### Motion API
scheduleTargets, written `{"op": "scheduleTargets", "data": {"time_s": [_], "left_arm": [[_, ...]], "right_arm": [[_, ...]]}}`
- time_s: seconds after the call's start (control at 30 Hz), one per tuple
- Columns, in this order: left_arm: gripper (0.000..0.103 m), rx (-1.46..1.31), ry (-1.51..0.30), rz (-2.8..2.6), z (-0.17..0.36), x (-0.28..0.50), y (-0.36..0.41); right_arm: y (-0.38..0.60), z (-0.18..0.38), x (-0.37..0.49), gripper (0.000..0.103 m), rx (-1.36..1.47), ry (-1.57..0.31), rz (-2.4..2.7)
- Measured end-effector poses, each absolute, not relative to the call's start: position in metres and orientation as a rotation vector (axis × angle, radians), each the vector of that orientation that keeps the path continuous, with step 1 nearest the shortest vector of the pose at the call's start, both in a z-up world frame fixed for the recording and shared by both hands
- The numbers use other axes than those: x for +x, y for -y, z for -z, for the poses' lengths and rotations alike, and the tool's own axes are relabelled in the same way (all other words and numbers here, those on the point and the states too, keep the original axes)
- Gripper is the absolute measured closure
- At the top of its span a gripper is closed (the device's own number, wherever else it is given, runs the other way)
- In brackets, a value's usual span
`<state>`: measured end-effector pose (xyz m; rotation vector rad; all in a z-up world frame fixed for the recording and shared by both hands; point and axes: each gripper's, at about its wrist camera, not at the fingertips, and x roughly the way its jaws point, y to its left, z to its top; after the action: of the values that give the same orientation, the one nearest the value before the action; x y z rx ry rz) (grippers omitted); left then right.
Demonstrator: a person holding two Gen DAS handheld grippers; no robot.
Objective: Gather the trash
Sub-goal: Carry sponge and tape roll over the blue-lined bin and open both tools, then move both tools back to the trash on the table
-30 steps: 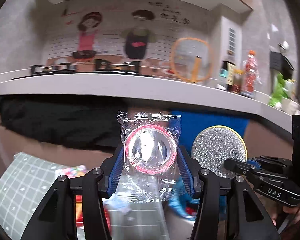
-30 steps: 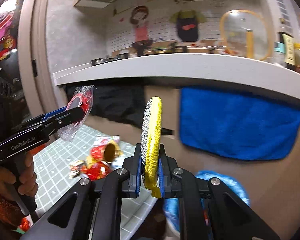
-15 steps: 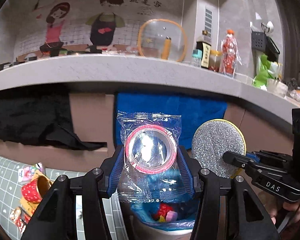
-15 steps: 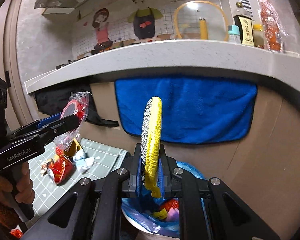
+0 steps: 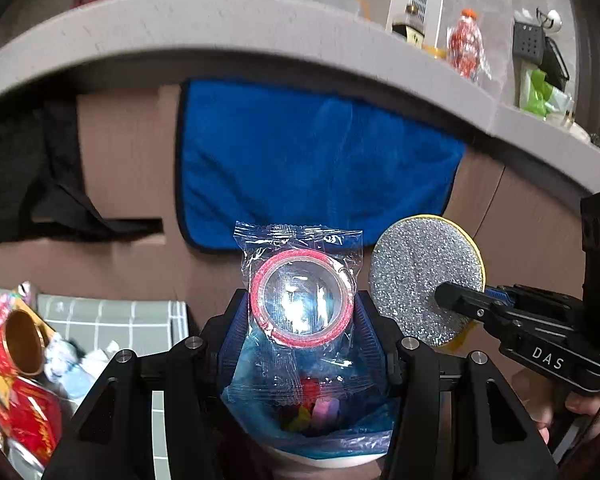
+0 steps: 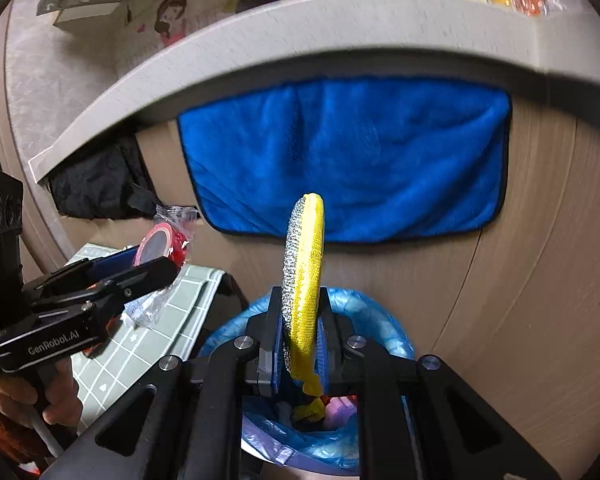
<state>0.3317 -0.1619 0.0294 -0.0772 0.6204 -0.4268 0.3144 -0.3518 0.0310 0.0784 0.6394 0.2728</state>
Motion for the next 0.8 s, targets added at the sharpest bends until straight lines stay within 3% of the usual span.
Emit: {"op": "scheduleTargets", "data": {"time_s": [0.53, 0.57, 0.67, 0.8], "left_arm": [[0.05, -0.085, -0.81, 0.455, 0.035, 0.368, 0.18], [0.05, -0.092, -0.827, 0.463, 0.037, 0.37, 0.18], [0.05, -0.132, -0.866, 0.508, 0.044, 0.374, 0.177], [0.045, -0.172, -0.862, 0.543, 0.04, 0.373, 0.169]], "right_arm": [[0.367, 0.019, 0.341, 0.087, 0.149, -0.769, -0.254], [0.369, 0.022, 0.341, 0.086, 0.161, -0.774, -0.252], [0.37, 0.026, 0.342, 0.055, 0.177, -0.793, -0.244], [0.369, 0.025, 0.337, 0.053, 0.184, -0.796, -0.243]]}}
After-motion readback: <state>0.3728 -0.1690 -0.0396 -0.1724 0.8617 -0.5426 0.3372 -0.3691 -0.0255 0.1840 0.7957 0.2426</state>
